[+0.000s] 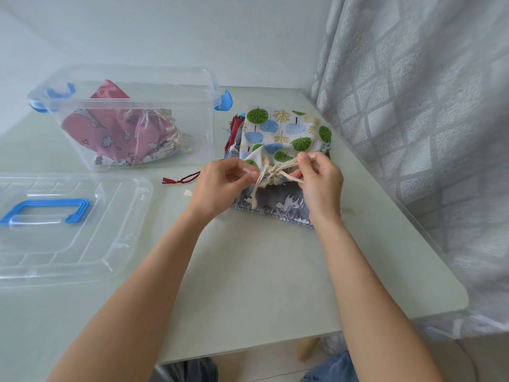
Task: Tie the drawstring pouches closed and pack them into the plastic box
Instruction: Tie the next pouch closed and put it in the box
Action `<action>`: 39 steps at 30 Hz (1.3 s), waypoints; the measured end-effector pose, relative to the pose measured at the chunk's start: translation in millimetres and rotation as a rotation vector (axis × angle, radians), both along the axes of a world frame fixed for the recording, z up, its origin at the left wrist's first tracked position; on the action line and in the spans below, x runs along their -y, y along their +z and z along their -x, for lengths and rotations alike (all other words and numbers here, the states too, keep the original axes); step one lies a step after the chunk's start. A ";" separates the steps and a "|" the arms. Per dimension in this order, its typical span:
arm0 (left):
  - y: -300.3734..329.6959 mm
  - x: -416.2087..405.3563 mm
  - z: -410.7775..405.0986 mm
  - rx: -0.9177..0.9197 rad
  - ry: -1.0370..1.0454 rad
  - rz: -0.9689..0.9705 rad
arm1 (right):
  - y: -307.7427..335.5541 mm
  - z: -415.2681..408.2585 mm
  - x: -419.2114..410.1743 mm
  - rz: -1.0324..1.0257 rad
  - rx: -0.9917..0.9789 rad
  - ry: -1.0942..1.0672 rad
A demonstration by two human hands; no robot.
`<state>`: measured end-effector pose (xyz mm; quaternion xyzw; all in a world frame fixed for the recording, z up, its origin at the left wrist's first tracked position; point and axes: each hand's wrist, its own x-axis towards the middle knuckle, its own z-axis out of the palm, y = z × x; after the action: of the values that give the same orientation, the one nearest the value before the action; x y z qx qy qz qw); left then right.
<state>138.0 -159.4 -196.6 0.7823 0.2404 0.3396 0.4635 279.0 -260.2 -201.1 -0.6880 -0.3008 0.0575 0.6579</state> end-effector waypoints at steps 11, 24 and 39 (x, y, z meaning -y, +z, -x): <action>-2.8 2.4 3.2 -0.097 0.058 -0.169 | -2.4 1.8 2.5 0.001 0.049 -0.137; 4.9 -5.3 9.3 -0.024 -0.097 0.016 | -0.3 -16.7 14.7 0.242 0.267 0.262; -7.7 -27.1 20.6 0.020 0.044 0.106 | -4.8 -29.7 20.5 0.150 0.209 0.162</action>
<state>117.4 -132.4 -204.2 0.7478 0.2706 0.3445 0.4990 308.7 -280.7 -205.9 -0.7110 -0.4170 0.0608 0.5629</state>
